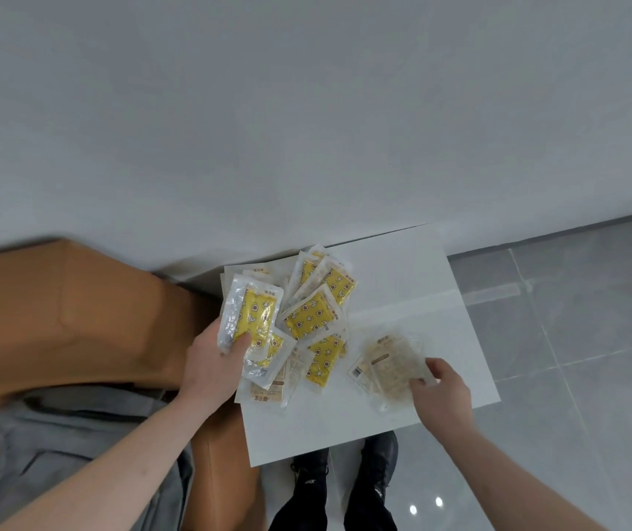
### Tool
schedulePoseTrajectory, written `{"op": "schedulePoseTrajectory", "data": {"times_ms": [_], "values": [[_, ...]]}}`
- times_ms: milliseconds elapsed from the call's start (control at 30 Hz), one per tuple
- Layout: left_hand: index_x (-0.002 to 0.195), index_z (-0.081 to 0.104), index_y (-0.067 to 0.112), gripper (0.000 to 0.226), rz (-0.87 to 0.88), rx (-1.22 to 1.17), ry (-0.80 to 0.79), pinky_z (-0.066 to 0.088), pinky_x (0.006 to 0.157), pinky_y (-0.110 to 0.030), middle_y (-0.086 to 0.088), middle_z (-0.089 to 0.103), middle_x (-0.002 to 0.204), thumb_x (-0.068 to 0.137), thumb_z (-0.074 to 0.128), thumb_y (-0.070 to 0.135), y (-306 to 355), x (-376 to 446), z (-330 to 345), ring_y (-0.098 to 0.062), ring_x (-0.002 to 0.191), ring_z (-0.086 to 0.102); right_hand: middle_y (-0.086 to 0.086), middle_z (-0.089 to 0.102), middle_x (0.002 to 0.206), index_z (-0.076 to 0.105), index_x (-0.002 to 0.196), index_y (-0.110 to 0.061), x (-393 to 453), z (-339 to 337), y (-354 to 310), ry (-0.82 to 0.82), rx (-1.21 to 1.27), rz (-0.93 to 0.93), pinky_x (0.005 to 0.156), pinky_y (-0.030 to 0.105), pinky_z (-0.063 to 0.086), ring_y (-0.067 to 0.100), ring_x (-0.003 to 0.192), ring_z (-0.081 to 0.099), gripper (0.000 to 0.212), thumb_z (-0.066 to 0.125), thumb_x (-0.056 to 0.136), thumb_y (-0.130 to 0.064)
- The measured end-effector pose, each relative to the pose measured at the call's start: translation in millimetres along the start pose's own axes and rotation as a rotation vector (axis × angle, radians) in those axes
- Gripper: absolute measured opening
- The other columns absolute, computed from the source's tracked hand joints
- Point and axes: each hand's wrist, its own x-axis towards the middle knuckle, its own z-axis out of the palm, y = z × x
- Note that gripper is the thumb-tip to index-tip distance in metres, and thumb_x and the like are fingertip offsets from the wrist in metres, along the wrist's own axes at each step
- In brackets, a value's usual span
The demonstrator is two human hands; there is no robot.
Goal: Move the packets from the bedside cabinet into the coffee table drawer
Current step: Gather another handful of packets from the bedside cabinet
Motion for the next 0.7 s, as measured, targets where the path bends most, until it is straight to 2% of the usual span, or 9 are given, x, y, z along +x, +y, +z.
{"op": "schedulePoseTrajectory", "data": {"times_ms": [67, 167, 300, 400, 467, 567, 633, 700], "values": [[0.114, 0.069, 0.034, 0.017, -0.011, -0.008, -0.017, 0.057, 0.08, -0.028, 0.016, 0.074, 0.105, 0.101, 0.064, 0.025, -4, -5, 4, -0.005, 0.097, 0.07, -0.016, 0.063, 0.098, 0.059, 0.123, -0.024, -1, 7, -2, 0.011, -0.051, 0.001, 0.058, 0.025, 0.048, 0.008, 0.076, 0.065, 0.035, 0.072, 0.09, -0.023], [0.111, 0.07, 0.031, 0.015, -0.016, -0.024, -0.016, 0.057, 0.082, -0.031, 0.014, 0.075, 0.102, 0.101, 0.065, 0.022, -7, -13, 13, -0.006, 0.096, 0.07, -0.006, 0.059, 0.114, 0.056, 0.126, -0.02, -3, 18, 1, 0.023, -0.167, -0.036, 0.073, 0.034, 0.049, 0.012, 0.084, 0.06, 0.049, 0.08, 0.086, -0.036], [0.121, 0.07, 0.024, 0.021, -0.019, -0.047, -0.033, 0.058, 0.085, -0.028, 0.012, 0.074, 0.108, 0.101, 0.065, 0.021, -5, -21, 26, -0.007, 0.102, 0.07, -0.005, 0.063, 0.118, 0.054, 0.13, -0.018, -4, 24, 4, 0.028, -0.171, -0.018, 0.076, 0.034, 0.048, 0.02, 0.1, 0.064, 0.055, 0.082, 0.086, -0.037], [0.125, 0.07, 0.023, 0.024, -0.03, -0.072, -0.039, 0.057, 0.085, -0.025, 0.011, 0.074, 0.11, 0.101, 0.065, 0.021, -2, -27, 32, -0.007, 0.104, 0.07, -0.011, 0.066, 0.093, 0.064, 0.11, -0.018, -2, 22, 5, -0.021, -0.111, 0.048, 0.061, 0.028, 0.047, 0.008, 0.078, 0.063, 0.034, 0.082, 0.086, -0.033], [0.123, 0.07, 0.024, 0.022, -0.043, -0.082, -0.037, 0.058, 0.085, -0.028, 0.011, 0.075, 0.108, 0.101, 0.066, 0.021, 0, -30, 35, -0.007, 0.101, 0.07, -0.009, 0.069, 0.08, 0.07, 0.094, -0.014, 0, 18, 10, -0.074, -0.077, 0.042, 0.058, 0.026, 0.049, 0.01, 0.069, 0.063, 0.02, 0.081, 0.088, -0.028], [0.122, 0.07, 0.025, 0.022, -0.06, -0.091, -0.037, 0.058, 0.084, -0.029, 0.011, 0.075, 0.107, 0.1, 0.066, 0.022, 4, -36, 35, -0.007, 0.1, 0.071, -0.007, 0.071, 0.081, 0.07, 0.094, -0.014, -5, 9, 13, -0.099, -0.009, -0.007, 0.061, 0.026, 0.051, 0.014, 0.07, 0.065, 0.012, 0.076, 0.092, -0.025], [0.122, 0.069, 0.025, 0.022, -0.075, -0.091, -0.035, 0.059, 0.084, -0.032, 0.01, 0.075, 0.107, 0.1, 0.066, 0.023, 7, -41, 32, -0.008, 0.099, 0.071, -0.011, 0.072, 0.085, 0.068, 0.098, -0.025, -13, -1, 11, -0.072, 0.057, -0.032, 0.059, 0.019, 0.048, 0.007, 0.075, 0.066, 0.006, 0.072, 0.095, -0.024], [0.118, 0.069, 0.026, 0.018, -0.087, -0.048, -0.023, 0.059, 0.081, -0.035, 0.008, 0.075, 0.103, 0.1, 0.066, 0.024, 13, -48, 28, -0.01, 0.096, 0.071, -0.013, 0.072, 0.085, 0.067, 0.096, -0.03, -24, -13, 7, -0.054, 0.079, -0.043, 0.053, 0.013, 0.044, 0.002, 0.072, 0.066, 0.007, 0.07, 0.096, -0.024]]}}
